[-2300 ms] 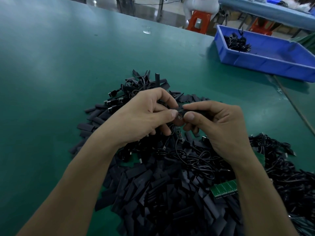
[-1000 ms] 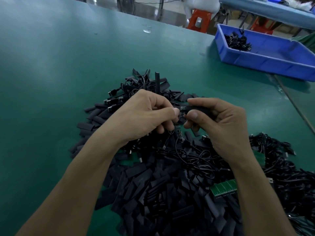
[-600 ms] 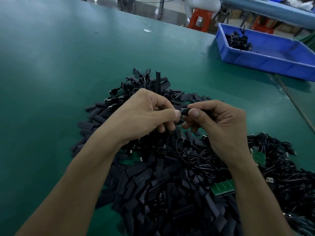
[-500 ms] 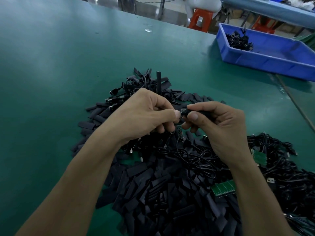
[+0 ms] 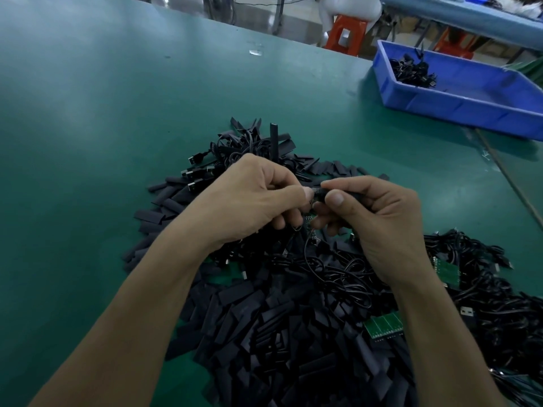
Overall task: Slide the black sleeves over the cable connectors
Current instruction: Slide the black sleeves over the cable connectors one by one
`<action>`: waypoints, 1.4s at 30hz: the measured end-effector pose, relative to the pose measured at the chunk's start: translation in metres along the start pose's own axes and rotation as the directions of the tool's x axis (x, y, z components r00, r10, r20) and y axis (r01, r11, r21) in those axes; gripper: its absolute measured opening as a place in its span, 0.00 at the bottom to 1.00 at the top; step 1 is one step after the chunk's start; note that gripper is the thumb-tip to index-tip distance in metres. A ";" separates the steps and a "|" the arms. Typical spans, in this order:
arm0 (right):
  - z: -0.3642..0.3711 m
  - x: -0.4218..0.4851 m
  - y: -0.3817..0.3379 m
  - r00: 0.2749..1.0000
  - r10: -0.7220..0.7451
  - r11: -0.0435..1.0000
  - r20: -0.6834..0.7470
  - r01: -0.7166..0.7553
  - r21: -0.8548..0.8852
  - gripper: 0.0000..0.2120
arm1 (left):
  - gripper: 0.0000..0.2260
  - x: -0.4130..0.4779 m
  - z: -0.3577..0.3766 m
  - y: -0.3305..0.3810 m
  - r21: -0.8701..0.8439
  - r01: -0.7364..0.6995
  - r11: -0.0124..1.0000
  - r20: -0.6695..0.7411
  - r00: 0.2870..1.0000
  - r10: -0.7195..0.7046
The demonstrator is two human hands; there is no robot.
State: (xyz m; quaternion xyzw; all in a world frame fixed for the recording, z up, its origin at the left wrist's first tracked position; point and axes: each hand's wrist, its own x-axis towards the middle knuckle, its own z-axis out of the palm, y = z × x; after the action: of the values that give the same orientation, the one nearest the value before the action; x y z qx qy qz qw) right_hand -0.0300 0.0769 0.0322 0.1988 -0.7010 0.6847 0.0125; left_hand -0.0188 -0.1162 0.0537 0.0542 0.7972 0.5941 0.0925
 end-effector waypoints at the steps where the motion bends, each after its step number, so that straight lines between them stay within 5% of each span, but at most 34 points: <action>1: 0.000 0.000 0.000 1.000 0.001 1.000 0.012 -0.001 0.000 0.06 | 0.11 0.000 0.000 0.000 0.018 -0.001 1.000 -0.007 1.000 0.001; 13: 0.005 0.000 0.003 0.999 -0.040 0.996 -0.032 0.037 -0.085 0.06 | 0.09 0.001 0.000 -0.003 0.024 -0.039 0.999 0.009 0.999 0.039; 17: 0.007 0.001 0.004 0.976 -0.038 0.994 -0.213 0.015 -0.107 0.13 | 0.09 0.001 0.002 -0.004 0.001 -0.039 0.999 -0.027 0.999 0.039; 21: 0.013 0.002 0.007 0.924 -0.053 0.998 -0.378 0.033 -0.061 0.07 | 0.09 0.003 0.005 -0.005 -0.011 -0.045 0.999 -0.095 0.995 0.043; 37: 0.029 0.001 0.000 0.936 -0.076 0.995 -0.343 0.096 0.041 0.10 | 0.07 0.004 0.023 -0.009 -0.106 -0.252 0.962 -0.214 0.950 0.226; 42: 0.010 0.001 0.010 0.948 0.064 0.997 -0.310 -0.076 -0.026 0.05 | 0.08 0.006 0.009 -0.006 -0.019 -0.299 0.954 -0.376 0.886 0.270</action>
State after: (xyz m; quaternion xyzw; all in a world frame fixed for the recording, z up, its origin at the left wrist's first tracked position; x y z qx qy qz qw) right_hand -0.0311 0.0672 0.0218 0.0639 -0.7097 0.6942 0.1016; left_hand -0.0229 -0.1083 0.0451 0.0543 0.7606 0.6306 -0.1450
